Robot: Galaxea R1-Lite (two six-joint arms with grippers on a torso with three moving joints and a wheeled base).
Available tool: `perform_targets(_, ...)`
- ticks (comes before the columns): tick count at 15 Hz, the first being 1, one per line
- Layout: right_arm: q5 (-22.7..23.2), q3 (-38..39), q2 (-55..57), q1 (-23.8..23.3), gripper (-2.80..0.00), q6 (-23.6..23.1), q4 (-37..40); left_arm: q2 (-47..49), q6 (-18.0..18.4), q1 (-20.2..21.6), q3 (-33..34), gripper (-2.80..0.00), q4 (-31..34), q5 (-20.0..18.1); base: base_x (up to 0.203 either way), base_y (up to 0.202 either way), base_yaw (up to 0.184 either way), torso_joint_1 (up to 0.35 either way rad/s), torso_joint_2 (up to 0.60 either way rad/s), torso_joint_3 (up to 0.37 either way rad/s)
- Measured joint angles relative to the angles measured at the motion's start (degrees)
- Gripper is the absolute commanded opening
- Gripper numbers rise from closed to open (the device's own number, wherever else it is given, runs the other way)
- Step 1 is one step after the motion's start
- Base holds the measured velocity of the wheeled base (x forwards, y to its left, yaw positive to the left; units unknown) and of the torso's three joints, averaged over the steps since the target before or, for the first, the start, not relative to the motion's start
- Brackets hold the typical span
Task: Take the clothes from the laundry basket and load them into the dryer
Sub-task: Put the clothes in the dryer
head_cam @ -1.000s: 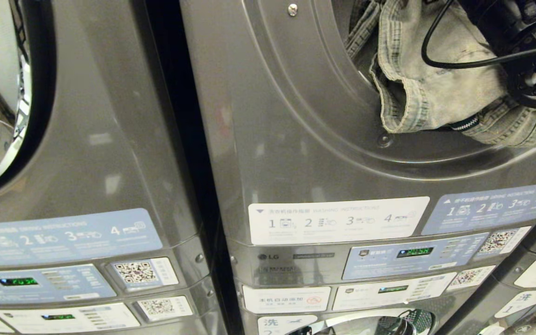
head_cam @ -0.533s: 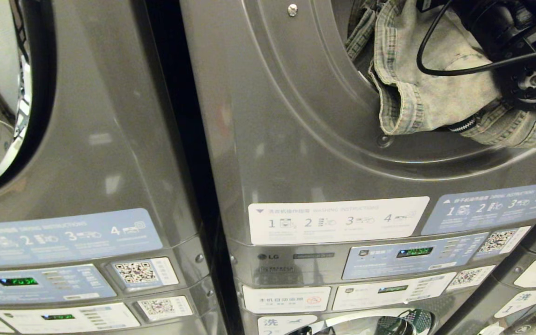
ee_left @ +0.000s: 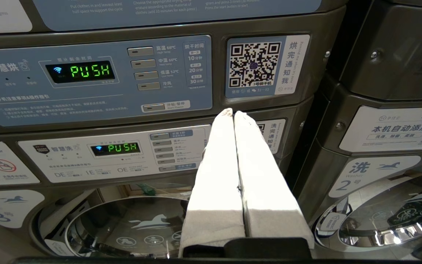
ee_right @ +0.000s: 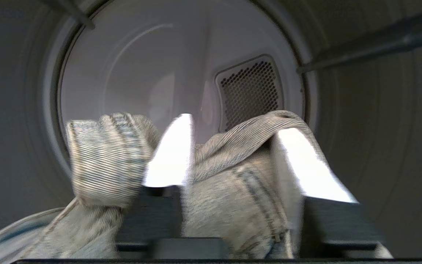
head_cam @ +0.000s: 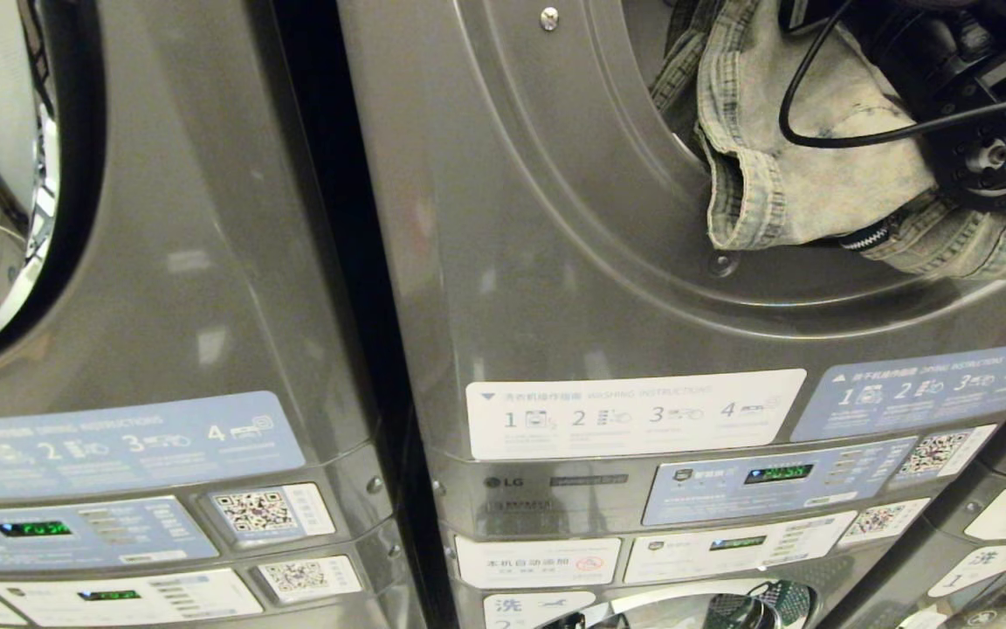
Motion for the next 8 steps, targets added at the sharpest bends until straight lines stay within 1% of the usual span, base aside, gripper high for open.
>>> perform_targets(4, 0.07, 0.0, 0.48, -0.64, 0.0, 0.11, 2.26, 0.0, 0.09, 0.0, 0.0, -2.8, 0.0, -0.03, 0.0, 0.0, 0.0, 0.0, 0.0, 0.0)
perform_targets(6, -0.05, 0.04, 0.83, -1.05, 0.0, 0.76, 6.27, 0.0, 0.09, 0.0, 0.0, -2.8, 0.0, -0.03, 0.0, 0.0, 0.0, 0.0, 0.0, 0.0)
perform_targets(8, -0.54, 0.04, -0.39, -1.03, 0.0, 4.45, 13.11, 0.0, 0.09, 0.0, 0.0, -2.8, 0.0, -0.03, 0.0, 0.0, 0.0, 0.0, 0.0, 0.0)
